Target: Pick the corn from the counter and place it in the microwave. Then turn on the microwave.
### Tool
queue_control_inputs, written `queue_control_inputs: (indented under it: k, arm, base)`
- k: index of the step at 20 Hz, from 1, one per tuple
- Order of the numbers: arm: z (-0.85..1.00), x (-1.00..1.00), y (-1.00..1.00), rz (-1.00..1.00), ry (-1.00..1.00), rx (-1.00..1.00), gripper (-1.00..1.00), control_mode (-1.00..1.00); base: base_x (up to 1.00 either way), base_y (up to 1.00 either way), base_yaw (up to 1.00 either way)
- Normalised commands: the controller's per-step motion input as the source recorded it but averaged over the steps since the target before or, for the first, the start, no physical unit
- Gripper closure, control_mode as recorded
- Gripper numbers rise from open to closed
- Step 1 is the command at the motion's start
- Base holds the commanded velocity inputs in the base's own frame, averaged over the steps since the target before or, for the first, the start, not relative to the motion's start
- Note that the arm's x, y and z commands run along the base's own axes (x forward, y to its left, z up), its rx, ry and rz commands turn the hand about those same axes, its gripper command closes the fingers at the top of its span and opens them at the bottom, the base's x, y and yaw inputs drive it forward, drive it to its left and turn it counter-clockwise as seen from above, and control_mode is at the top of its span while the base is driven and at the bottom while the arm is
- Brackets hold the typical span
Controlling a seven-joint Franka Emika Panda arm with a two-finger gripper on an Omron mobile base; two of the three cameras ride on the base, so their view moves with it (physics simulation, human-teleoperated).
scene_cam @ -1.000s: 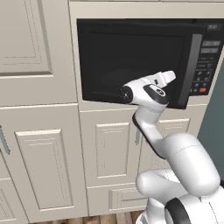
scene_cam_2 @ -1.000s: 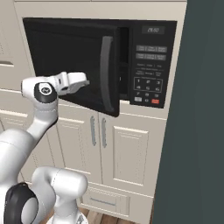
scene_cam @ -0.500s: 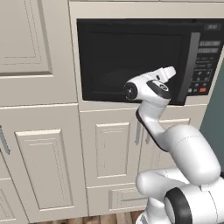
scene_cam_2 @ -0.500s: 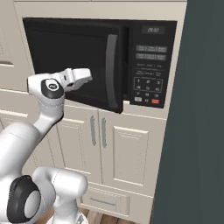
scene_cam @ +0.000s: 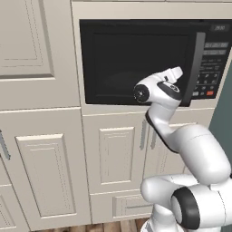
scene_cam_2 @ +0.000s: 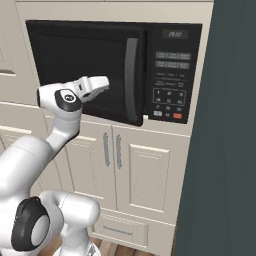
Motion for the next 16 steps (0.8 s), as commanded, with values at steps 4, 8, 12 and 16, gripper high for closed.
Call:
queue_control_inputs:
  k: [4,8,12,16]
  arm:
    - [0.03,0.19,-0.06,0.09,0.0,0.0,1.0,-1.0]
    - [0.05,0.17,-0.07,0.09,0.0,0.01,1.0,-1.0]
    - [0.08,0.13,-0.05,0.09,0.0,0.02,1.0,-1.0]
    - [0.09,0.11,-0.04,0.08,0.0,0.02,1.0,-1.0]
  base:
    - [0.0,0.0,0.0]
    - [0.0,0.0,0.0]
    - [0.0,0.0,0.0]
    - [0.0,0.0,0.0]
